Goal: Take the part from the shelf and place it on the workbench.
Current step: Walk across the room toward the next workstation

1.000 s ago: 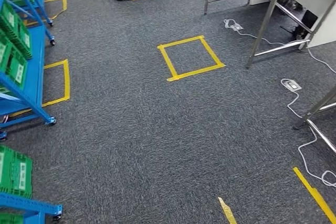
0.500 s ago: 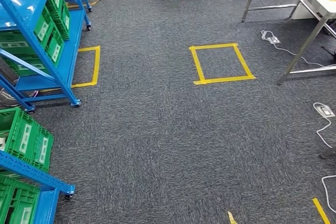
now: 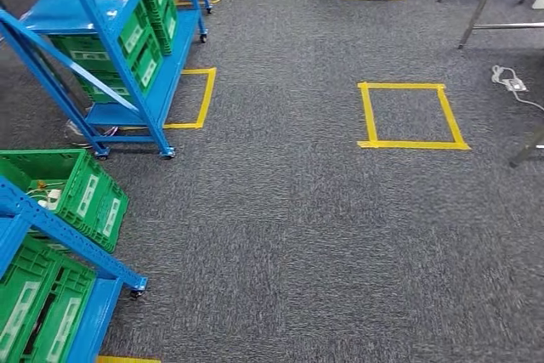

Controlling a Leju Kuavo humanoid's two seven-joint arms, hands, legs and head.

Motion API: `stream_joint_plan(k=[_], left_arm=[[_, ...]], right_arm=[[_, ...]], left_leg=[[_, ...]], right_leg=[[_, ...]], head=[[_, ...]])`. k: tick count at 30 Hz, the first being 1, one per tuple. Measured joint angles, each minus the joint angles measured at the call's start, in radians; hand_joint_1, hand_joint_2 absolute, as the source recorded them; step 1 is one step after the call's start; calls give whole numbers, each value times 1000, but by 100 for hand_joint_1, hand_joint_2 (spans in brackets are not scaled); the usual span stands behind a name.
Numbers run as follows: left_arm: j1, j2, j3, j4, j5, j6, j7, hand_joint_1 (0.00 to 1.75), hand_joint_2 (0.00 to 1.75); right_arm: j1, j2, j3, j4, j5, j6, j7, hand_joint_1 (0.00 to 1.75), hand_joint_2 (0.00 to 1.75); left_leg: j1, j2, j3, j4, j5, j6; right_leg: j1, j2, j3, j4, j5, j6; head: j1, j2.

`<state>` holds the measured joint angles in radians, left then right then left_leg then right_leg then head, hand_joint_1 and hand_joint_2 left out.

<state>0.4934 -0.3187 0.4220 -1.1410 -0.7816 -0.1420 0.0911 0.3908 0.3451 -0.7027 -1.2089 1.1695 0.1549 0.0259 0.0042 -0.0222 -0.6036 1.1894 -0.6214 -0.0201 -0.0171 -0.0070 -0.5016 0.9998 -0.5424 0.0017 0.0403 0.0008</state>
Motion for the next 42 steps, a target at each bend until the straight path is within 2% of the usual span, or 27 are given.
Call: stream_joint_plan(k=[1, 2, 3, 5, 6, 8, 9, 11, 13, 15, 17, 18, 20, 21, 22, 24, 26, 28, 30, 32, 33, 34, 35, 37, 39, 41, 42], left_arm=[[-2, 0, 1, 0, -3, -2, -1, 0, 0], [-2, 0, 2, 0, -7, -3, -1, 0, 0], [-1, -1, 4, 0, -10, -4, -2, 0, 0], [1, -1, 7, 0, -15, -5, -3, 0, 0], [0, -1, 9, 0, -16, -5, -4, 0, 0], [-2, -1, 12, 0, -18, -5, -7, 0, 0], [-2, -2, 14, 0, -20, -5, -9, 0, 0], [1, -4, 19, 0, -27, -6, -10, 0, 0], [2, -8, 24, 0, -33, -7, -12, 0, 0], [-3, -12, 26, 0, -38, -8, -14, 0, 0], [-5, -17, 27, 0, -45, -10, -16, 0, 0], [-5, -19, 29, 0, -49, -11, -18, 0, 0], [-5, -22, 33, 0, -57, -14, -20, 0, 0], [-5, -23, 35, 0, -60, -15, -22, 0, 0], [-7, -24, 37, 0, -62, -17, -24, 0, 0], [-9, -27, 42, 0, -65, -18, -27, 0, 0], [-8, -30, 48, 0, -68, -20, -28, 0, 0], [-8, -32, 55, 0, -73, -23, -29, 0, 0], [-12, -34, 58, 0, -76, -25, -29, 0, 0], [-13, -34, 59, 0, -77, -26, -29, 0, 0], [-12, -35, 59, 0, -77, -27, -30, 0, 0], [-10, -35, 59, 0, -77, -27, -30, 0, 0], [-9, -35, 59, 0, -77, -28, -30, 0, 0], [-10, -34, 60, -1, -77, -28, -30, 0, 0], [-12, -34, 61, -2, -77, -27, -30, 0, 0], [-8, -35, 62, -2, -77, -27, -30, 0, 0], [-5, -36, 63, -2, -77, -27, -30, 0, 0]], right_arm=[[-1, 0, 0, 4, 0, -3, -1, 0, 0], [-2, 0, 0, 8, 0, -7, -2, 0, 0], [-4, 0, 1, 12, 0, -10, -2, 0, 0], [-9, 0, 2, 17, 0, -15, -3, 0, 0], [-10, 0, 2, 19, 0, -17, -4, 0, 0], [-11, 0, 4, 24, 1, -18, -4, 0, 0], [-12, 0, 4, 27, 1, -19, -4, 0, 0], [-19, -1, 9, 29, 1, -22, -4, 0, 0], [-22, -2, 15, 30, 0, -26, -4, 0, 0], [-20, -4, 17, 33, 0, -28, -3, 0, 0], [-17, -7, 17, 37, 0, -29, -1, 0, 0], [-16, -9, 18, 38, -1, -31, 0, 0, 0], [-15, -10, 19, 39, -3, -36, 0, 0, 0], [-16, -11, 21, 40, -4, -38, 0, 0, 0], [-15, -11, 22, 42, -4, -40, 0, 0, 0], [-14, -11, 25, 45, -5, -43, 1, 0, 0], [-13, -12, 27, 46, -7, -47, 1, 0, 0], [-12, -14, 30, 46, -8, -53, 1, 0, 0], [-7, -14, 34, 46, -10, -57, 0, 0, 0], [-4, -15, 35, 46, -12, -62, 0, 0, 0], [-4, -15, 36, 46, -12, -64, 0, 0, 0], [-4, -15, 37, 46, -13, -66, 0, 0, 0], [-4, -15, 39, 46, -13, -67, 0, 0, 0], [-4, -15, 44, 46, -15, -69, 0, 0, 0], [-5, -15, 48, 46, -16, -72, 0, 0, 0], [-7, -15, 53, 45, -18, -74, 0, 0, 0], [-8, -16, 56, 44, -18, -76, 0, 0, 0]], left_leg=[[0, 7, -30, 62, -23, 0], [0, 9, -47, 97, -28, 1], [-1, 11, -45, 93, -15, 4], [-7, 35, 16, -23, 53, 17], [-15, 66, 53, -93, 77, 27], [-29, 111, 94, -174, 97, 41], [-33, 114, 95, -182, 95, 45], [-31, 89, 96, -193, 104, 50], [-22, 64, 102, -209, 116, 58], [-17, 37, 103, -215, 121, 61], [-15, 7, 101, -215, 120, 61], [-14, -8, 103, -214, 120, 60], [-10, -37, 110, -211, 116, 53], [-9, -50, 111, -208, 112, 48], [-9, -62, 110, -201, 109, 41], [-8, -85, 100, -193, 106, 29], [-5, -99, 92, -188, 106, 20], [-5, -60, 74, -149, 81, 12], [-7, -5, 18, -34, 20, 6], [-6, 9, -44, 90, -25, 5], [-6, 11, -54, 110, -21, 7], [-7, 13, -43, 89, 2, 12], [-10, 20, -15, 34, 37, 19], [-25, 77, 54, -101, 91, 42], [-39, 122, 84, -168, 102, 57], [-39, 105, 85, -180, 104, 60], [-35, 91, 89, -188, 109, 61]], right_leg=[[3, -18, -2, 0, -3, -3], [6, -35, -4, 0, -6, -5], [9, -51, -3, 0, -9, -7], [13, -79, 5, 0, -15, -8], [16, -92, 10, 0, -19, -6], [19, -115, 18, 1, -25, 1], [19, -127, 21, 0, -27, 5], [18, -139, 32, 0, -32, 13], [16, -85, 20, 40, -60, 22], [12, -16, -42, 160, -115, 29], [8, 3, -105, 269, -142, 35], [7, 5, -116, 275, -127, 37], [1, 16, -82, 177, -50, 43], [-3, 40, -54, 112, -19, 47], [-6, 63, -30, 57, -2, 47], [-7, 91, -9, 16, -6, 37], [-5, 70, -2, 12, -6, 21], [-4, 43, 1, 10, -4, 9], [-1, 12, 0, 8, -6, 1], [4, -22, -3, 9, -11, -5], [6, -39, -3, 9, -15, -6], [9, -53, 0, 9, -20, -7], [11, -66, 7, 8, -24, -7], [16, -91, 19, 8, -33, -5], [18, -115, 25, 7, -38, 1], [20, -140, 36, 3, -42, 8], [20, -131, 40, 7, -49, 12]], head=[[0, 0], [0, 0], [0, 0], [0, 0], [1, 0], [1, 0], [1, 0], [1, 0], [4, 0], [8, 0], [9, 0], [9, 0], [9, 0], [9, 0], [10, 0], [10, 0], [10, 0], [5, 0], [-1, 0], [-1, 0], [-1, 0], [-1, 0], [-1, 0], [-1, 0], [-3, 0], [-6, 0], [-5, 0]])
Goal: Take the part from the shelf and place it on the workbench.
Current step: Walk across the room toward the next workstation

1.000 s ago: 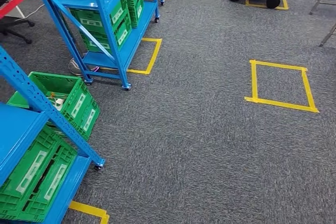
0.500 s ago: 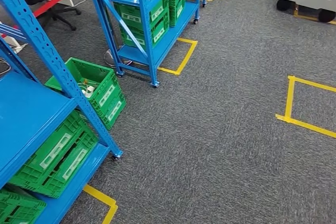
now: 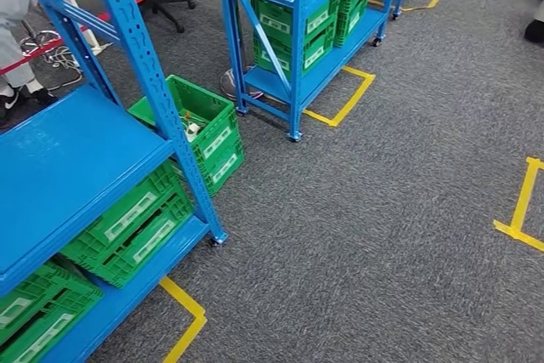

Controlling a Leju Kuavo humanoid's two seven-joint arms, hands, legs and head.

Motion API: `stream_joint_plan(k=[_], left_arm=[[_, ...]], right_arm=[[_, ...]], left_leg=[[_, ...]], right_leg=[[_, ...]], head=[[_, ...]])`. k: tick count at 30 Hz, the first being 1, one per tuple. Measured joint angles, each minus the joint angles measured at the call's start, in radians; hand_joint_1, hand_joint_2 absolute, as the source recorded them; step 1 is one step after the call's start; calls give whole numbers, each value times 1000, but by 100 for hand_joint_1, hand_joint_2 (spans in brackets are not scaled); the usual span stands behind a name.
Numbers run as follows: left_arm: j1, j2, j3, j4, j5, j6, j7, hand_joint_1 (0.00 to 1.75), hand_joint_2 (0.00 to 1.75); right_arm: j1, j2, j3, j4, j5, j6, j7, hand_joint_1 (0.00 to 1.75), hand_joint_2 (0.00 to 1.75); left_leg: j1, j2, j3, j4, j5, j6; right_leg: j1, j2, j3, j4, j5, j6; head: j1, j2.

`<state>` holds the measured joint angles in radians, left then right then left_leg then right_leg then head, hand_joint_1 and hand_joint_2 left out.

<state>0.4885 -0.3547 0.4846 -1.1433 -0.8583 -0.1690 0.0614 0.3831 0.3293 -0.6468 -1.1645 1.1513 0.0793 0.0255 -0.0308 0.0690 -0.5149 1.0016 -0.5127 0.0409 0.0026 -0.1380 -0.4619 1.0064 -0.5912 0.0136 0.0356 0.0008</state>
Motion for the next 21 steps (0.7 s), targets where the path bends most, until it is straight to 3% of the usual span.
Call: stream_joint_plan(k=[2, 3, 5, 6, 7, 9, 10, 12, 13, 14, 16, 17, 19, 21], left_arm=[[-1, -3, 1, 0, 0, 0, 0, 0, 0], [-3, -5, 2, 0, 0, 0, 0, 0, 0], [-6, -7, 1, 0, 1, -1, 0, 0, 0], [-5, -7, 1, 0, 1, -1, 0, 0, 0], [-4, -8, 1, 0, 2, -1, 0, 0, 0], [-4, -8, 2, 0, 3, -1, 0, 0, 0], [-4, -8, 2, 0, 3, -1, 0, 0, 0], [-4, -8, 2, 0, 5, 0, 0, 0, 0], [-3, -7, 2, 0, 6, 0, 0, 0, 0], [-2, -7, 2, 0, 7, 1, 0, 0, 0], [1, -7, 3, 0, 8, 2, 0, 0, 0], [0, -7, 3, 0, 9, 2, 0, 0, 0], [-4, -7, 3, 0, 9, 1, 0, 0, 0], [-4, -7, 3, 0, 9, 0, 0, 0, 0]], right_arm=[[1, -1, 4, -2, -1, -3, 0, 0, 0], [3, -2, 5, -2, -2, -4, 0, 0, 0], [6, -3, 5, -2, -2, -4, 1, 0, 0], [7, -4, 4, -2, -3, -4, 1, 0, 0], [8, -5, 4, -2, -3, -4, 1, 0, 0], [8, -7, 5, -2, -3, -5, 1, 0, 0], [9, -7, 5, -2, -3, -5, 1, 0, 0], [9, -8, 7, -1, -3, -5, 1, 0, 0], [9, -8, 7, 0, -3, -5, 1, 0, 0], [8, -8, 7, -1, -4, -5, 1, 0, 0], [8, -9, 7, -1, -4, -6, 0, 0, 0], [9, -9, 7, -1, -4, -6, 0, 0, 0], [12, -9, 8, -1, -5, -6, -3, 0, 0], [13, -9, 8, -1, -6, -6, -5, 0, 0]], left_leg=[[11, -28, 6, -15, 10, 4], [14, -42, 5, -17, 12, 5], [16, -71, 4, -16, 11, 6], [17, -86, 5, -16, 10, 5], [19, -101, 9, -16, 9, 2], [24, -129, 18, -13, 2, -7], [25, -142, 20, -8, -3, -14], [25, -164, 16, 0, -8, -27], [25, -174, 12, 2, -9, -32], [27, -183, 9, 3, -8, -36], [28, -159, -2, 24, -21, -46], [28, -134, -20, 60, -43, -50], [29, -90, -85, 188, -104, -58], [30, -82, -140, 293, -132, -59]], right_leg=[[-2, 62, -20, 60, -39, 10], [-5, 101, -50, 119, -68, 14], [-11, 131, -122, 246, -112, 21], [-14, 134, -144, 274, -109, 24], [-16, 136, -149, 263, -84, 27], [-22, 154, -109, 145, 1, 35], [-26, 179, -83, 81, 30, 38], [-30, 214, -55, 16, 46, 32], [-29, 218, -51, 12, 41, 25], [-28, 206, -49, 13, 41, 16], [-28, 182, -42, 11, 43, 5], [-29, 168, -41, 9, 43, 0], [-26, 137, -43, 9, 39, -7], [-23, 105, -44, 9, 32, -11]], head=[[4, 0], [6, 0], [6, 0], [6, 0], [7, 0], [7, 0], [8, 0], [9, 0], [9, 0], [8, 0], [5, 0], [2, 0], [-4, 0], [-4, 0]])
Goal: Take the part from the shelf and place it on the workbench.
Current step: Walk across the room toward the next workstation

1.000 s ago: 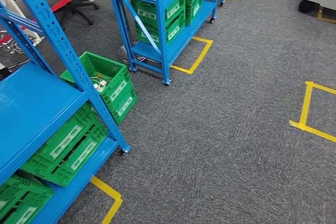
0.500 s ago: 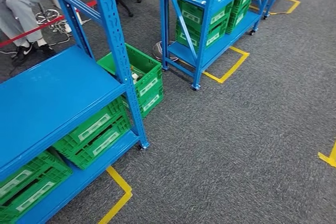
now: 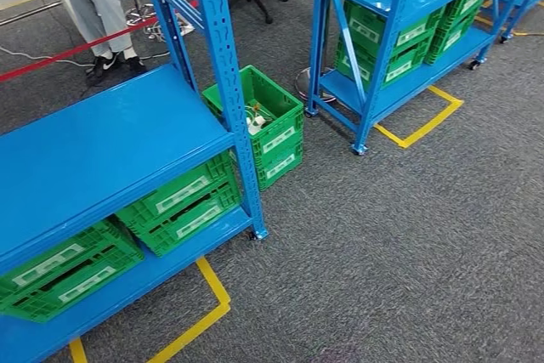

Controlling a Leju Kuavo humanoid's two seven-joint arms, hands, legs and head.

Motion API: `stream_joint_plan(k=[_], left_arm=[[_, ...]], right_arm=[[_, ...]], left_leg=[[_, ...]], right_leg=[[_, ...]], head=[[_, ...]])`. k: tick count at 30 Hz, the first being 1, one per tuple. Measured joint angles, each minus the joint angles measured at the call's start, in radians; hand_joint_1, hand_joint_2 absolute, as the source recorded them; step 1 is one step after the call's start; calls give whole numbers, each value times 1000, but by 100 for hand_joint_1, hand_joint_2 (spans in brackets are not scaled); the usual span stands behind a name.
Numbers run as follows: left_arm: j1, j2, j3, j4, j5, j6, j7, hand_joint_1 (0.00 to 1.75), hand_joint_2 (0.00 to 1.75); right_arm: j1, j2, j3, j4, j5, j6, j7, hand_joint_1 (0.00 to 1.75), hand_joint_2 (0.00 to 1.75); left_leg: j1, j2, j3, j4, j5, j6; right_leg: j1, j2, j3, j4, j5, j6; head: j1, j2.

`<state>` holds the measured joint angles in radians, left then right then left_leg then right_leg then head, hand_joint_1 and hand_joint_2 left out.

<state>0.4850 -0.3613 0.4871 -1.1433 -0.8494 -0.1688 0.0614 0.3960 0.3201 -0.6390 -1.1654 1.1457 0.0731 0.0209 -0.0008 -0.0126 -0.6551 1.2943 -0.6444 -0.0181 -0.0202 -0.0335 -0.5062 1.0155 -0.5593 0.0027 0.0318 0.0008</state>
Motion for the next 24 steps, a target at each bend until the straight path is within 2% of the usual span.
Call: stream_joint_plan(k=[1, 2, 3, 5, 6, 7, 9, 10, 11, 13, 14, 15, 16, 17, 18, 19, 20, 21, 22, 24], left_arm=[[2, 0, 0, 0, 0, -1, 0, 0, 0], [3, 0, 0, 0, -1, -1, 0, 0, 0], [4, 0, 0, 0, -1, -1, 0, 0, 0], [3, 1, 0, 0, -2, -1, 0, 0, 0], [2, 1, 0, 0, -2, -1, 0, 0, 0], [2, 1, 0, 0, -3, 0, -1, 0, 0], [6, 0, 1, 0, -4, 1, -1, 0, 0], [9, 0, 1, 0, -4, 1, -1, 0, 0], [10, -1, 1, 0, -5, 1, -1, 0, 0], [8, -2, 1, -1, -5, 1, -1, 0, 0], [6, -2, 1, -1, -6, 0, -1, 0, 0], [5, -2, 1, -1, -6, -1, -1, 0, 0], [5, -3, 1, -1, -6, -1, -1, 0, 0], [5, -3, 1, -1, -6, -2, -1, 0, 0], [5, -3, 1, -1, -6, -2, -1, 0, 0], [5, -3, 1, -1, -6, -2, -1, 0, 0], [4, -2, 1, -1, -6, -2, -1, 0, 0], [3, -2, 1, -1, -7, -3, -1, 0, 0], [3, -2, 1, -1, -7, -3, -1, 0, 0], [4, -1, 2, -1, -8, -3, -1, 0, 0]], right_arm=[[0, 0, 0, 0, 0, 0, 0, 0, 0], [-1, 0, 0, 0, 0, 0, -1, 0, 0], [-2, 0, 0, 0, 0, -1, -2, 0, 0], [-4, 0, 1, 0, 0, -2, -4, 0, 0], [-4, 0, 1, 1, 0, -2, -5, 0, 0], [-5, 0, 2, 1, 0, -2, -5, 0, 0], [-8, 0, 4, 2, 0, -3, -6, 0, 0], [-10, -1, 5, 2, 1, -3, -6, 0, 0], [-11, -1, 6, 2, 1, -4, -7, 0, 0], [-11, -3, 8, 3, 1, -6, -8, 0, 0], [-10, -4, 8, 4, 2, -6, -8, 0, 0], [-9, -4, 9, 5, 2, -6, -8, 0, 0], [-8, -4, 9, 6, 2, -6, -8, 0, 0], [-7, -5, 9, 7, 2, -6, -8, 0, 0], [-7, -5, 9, 8, 2, -6, -9, 0, 0], [-8, -6, 10, 8, 2, -6, -9, 0, 0], [-8, -6, 10, 10, 2, -7, -9, 0, 0], [-7, -6, 11, 12, 2, -7, -9, 0, 0], [-7, -7, 11, 14, 2, -7, -10, 0, 0], [-7, -8, 11, 15, 2, -11, -12, 0, 0]], left_leg=[[0, 1, -3, 3, 14, 2], [-1, 4, 13, -33, 45, 6], [-3, 14, 45, -98, 83, 13], [-14, 56, 105, -221, 127, 29], [-18, 71, 120, -255, 133, 35], [-22, 76, 122, -265, 129, 38], [-18, 56, 122, -275, 133, 42], [-14, 46, 126, -283, 138, 44], [-10, 36, 130, -291, 142, 46], [-5, 16, 134, -299, 146, 50], [-4, 4, 134, -298, 146, 51], [-4, -8, 134, -298, 145, 51], [-4, -21, 136, -298, 143, 51], [-3, -35, 140, -298, 142, 50], [-2, -49, 145, -297, 139, 47], [-1, -62, 148, -295, 135, 42], [-2, -75, 149, -291, 131, 37], [-3, -86, 148, -288, 128, 31], [-3, -96, 145, -285, 126, 26], [0, -114, 141, -284, 127, 17]], right_leg=[[1, -14, 2, 0, -4, -1], [3, -28, 7, 0, -9, -1], [5, -40, 14, 0, -13, -1], [10, -63, 25, -1, -21, 3], [12, -74, 28, -1, -24, 6], [13, -85, 30, -3, -26, 10], [14, -101, 37, -8, -30, 17], [14, -87, 39, -3, -36, 22], [13, -61, 32, 19, -52, 26], [11, 5, -19, 125, -107, 32], [10, 21, -58, 193, -134, 34], [9, 28, -92, 246, -146, 36], [8, 30, -112, 267, -138, 38], [7, 32, -113, 247, -108, 40], [4, 39, -96, 192, -63, 42], [-1, 63, -71, 125, -23, 45], [-5, 89, -48, 67, 4, 44], [-8, 110, -33, 30, 16, 41], [-9, 123, -27, 17, 15, 35], [-6, 102, -20, 13, 15, 19]], head=[[0, 0], [0, 0], [0, 0], [0, 0], [1, 0], [1, 0], [0, 0], [2, 0], [4, 0], [10, 0], [11, 0], [12, 0], [11, 0], [12, 0], [12, 0], [12, 0], [13, 0], [13, 0], [12, 0], [11, 0]])
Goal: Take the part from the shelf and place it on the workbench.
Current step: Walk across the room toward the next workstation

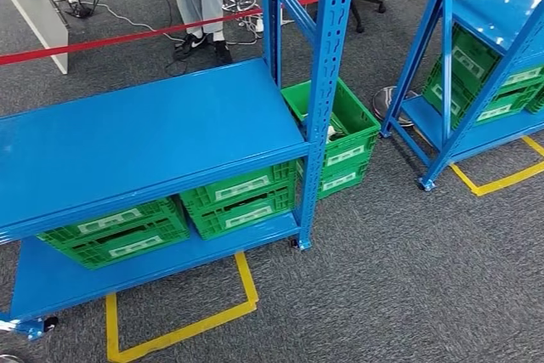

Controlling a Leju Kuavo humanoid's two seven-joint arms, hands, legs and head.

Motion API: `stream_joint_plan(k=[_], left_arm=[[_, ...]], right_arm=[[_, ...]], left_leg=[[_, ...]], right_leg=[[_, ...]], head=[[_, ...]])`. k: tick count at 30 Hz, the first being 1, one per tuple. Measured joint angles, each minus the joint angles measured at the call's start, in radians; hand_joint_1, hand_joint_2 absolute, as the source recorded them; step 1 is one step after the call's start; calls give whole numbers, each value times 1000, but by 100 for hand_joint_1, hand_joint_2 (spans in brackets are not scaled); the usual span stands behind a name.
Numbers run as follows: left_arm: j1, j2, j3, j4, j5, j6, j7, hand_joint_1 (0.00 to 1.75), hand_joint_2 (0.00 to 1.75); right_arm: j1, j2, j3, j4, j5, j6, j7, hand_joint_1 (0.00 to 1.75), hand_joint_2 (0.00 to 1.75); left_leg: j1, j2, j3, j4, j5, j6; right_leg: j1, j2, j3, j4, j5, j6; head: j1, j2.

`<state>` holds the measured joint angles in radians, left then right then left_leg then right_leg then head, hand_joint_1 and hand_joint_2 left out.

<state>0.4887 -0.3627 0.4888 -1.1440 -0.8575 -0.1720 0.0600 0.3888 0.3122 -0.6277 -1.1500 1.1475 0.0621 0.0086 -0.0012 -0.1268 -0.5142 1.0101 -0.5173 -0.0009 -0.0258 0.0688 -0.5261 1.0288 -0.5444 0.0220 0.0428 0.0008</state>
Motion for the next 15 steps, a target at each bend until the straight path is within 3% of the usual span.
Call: stream_joint_plan(k=[1, 3, 5, 7, 8, 10, 12, 14, 15], left_arm=[[1, 0, 0, 0, -1, 1, 0, 0, 0], [0, 0, 0, 0, -2, 2, 0, 0, 0], [-4, 0, 0, 0, -4, 4, 0, 0, 0], [-4, 0, -1, 0, -4, 6, 0, 0, 0], [-3, 0, -1, 0, -4, 7, -1, 0, 0], [0, 0, 0, 0, -5, 8, -1, 0, 0], [-2, 0, -1, 0, -7, 11, -3, 0, 0], [-2, 0, -1, 0, -7, 15, -4, 0, 0], [0, 1, -1, 0, -7, 16, -5, 0, 0]], right_arm=[[-1, -1, 1, 0, -1, -3, -1, 0, 0], [-2, -2, 3, 1, -4, -7, -3, 0, 0], [0, -2, 4, 4, -6, -9, -4, 0, 0], [0, -2, 4, 6, -7, -10, -3, 0, 0], [0, -2, 3, 7, -8, -11, -3, 0, 0], [-1, -2, 4, 7, -8, -13, -3, 0, 0], [-2, -2, 5, 7, -9, -15, -3, 0, 0], [-3, -2, 7, 8, -11, -16, -2, 0, 0], [-4, -2, 8, 8, -12, -17, -2, 0, 0]], left_leg=[[1, 8, -3, 4, -3, -4], [0, 56, -29, 59, -35, -14], [0, 104, -92, 184, -98, -21], [2, 114, -143, 283, -126, -23], [2, 116, -144, 284, -112, -21], [-2, 135, -92, 179, -44, -9], [-14, 187, -33, 59, -3, 10], [-23, 211, -16, 19, -3, 21], [-22, 198, -16, 14, -1, 24]], right_leg=[[1, -12, 4, -2, 1, -7], [-1, -41, 7, -5, 2, -19], [1, -74, 6, -5, -2, -25], [4, -108, 4, -5, -9, -28], [6, -124, 6, -5, -13, -28], [9, -152, 18, -6, -21, -27], [14, -177, 29, -6, -30, -20], [17, -201, 37, -9, -35, -12], [18, -213, 45, -12, -36, -8]], head=[[0, 0], [-6, 0], [-12, 0], [-12, 0], [-12, 0], [-12, 0], [-12, 0], [-11, 0], [-12, 0]])
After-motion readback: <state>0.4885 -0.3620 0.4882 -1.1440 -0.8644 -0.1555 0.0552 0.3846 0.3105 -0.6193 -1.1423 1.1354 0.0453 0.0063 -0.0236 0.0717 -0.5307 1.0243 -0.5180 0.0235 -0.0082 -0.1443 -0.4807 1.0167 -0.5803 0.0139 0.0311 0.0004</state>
